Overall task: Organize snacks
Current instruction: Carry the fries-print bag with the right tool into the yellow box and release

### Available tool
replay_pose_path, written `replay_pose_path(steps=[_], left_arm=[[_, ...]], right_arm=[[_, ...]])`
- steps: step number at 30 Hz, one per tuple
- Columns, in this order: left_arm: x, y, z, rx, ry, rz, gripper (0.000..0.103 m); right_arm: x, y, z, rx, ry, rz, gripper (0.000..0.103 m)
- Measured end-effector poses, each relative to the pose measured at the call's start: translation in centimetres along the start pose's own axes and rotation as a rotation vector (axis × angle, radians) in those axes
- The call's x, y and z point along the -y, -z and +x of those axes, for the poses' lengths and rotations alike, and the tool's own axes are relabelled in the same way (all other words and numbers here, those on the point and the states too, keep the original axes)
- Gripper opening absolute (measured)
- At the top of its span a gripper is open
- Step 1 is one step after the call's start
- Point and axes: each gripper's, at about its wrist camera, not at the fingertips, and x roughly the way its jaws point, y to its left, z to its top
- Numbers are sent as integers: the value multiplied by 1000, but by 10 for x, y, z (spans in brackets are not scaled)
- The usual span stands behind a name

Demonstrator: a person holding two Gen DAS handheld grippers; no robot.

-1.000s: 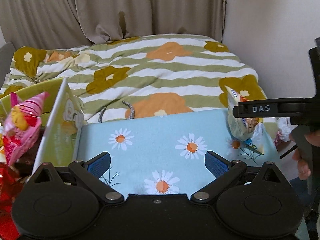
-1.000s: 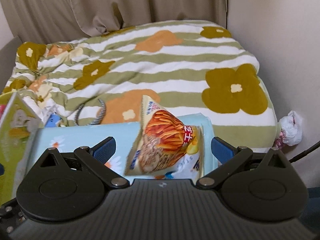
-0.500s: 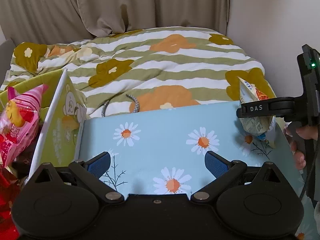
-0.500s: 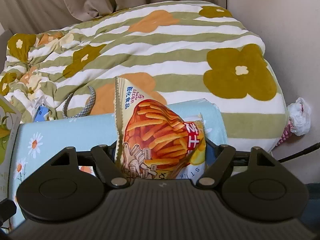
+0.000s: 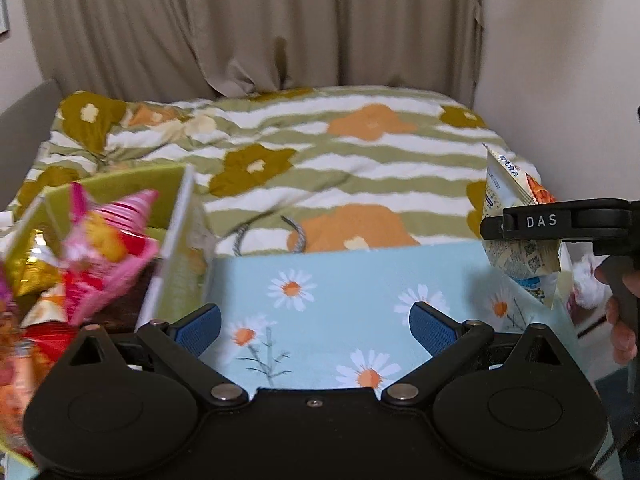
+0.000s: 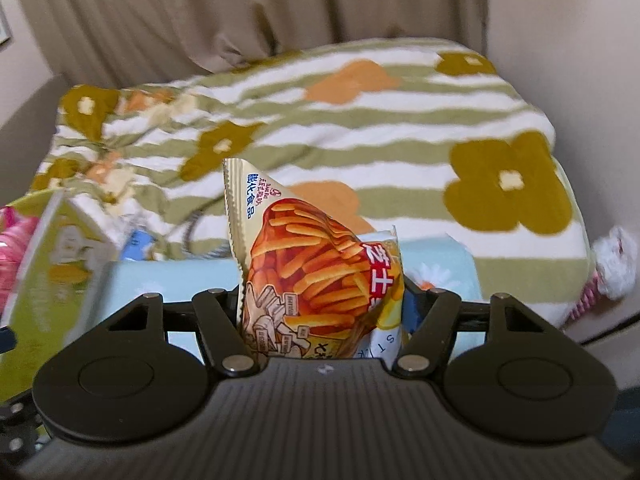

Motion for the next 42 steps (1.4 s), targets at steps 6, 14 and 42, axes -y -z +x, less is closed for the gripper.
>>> replay_pose_path(steps=[6,14,42], left_arm=[[-38,-7,-42,52,-89,-71,102],[-118,-8,-81,119,-184,-146,102],[-302,20,-66,65,-13,-42,102]], right_arm=[[-50,-24,-36,52,-123,-74,82],[-147,-49,-73,130,-276,-195,82],[-392,-12,-35,98,-256,-114,103]])
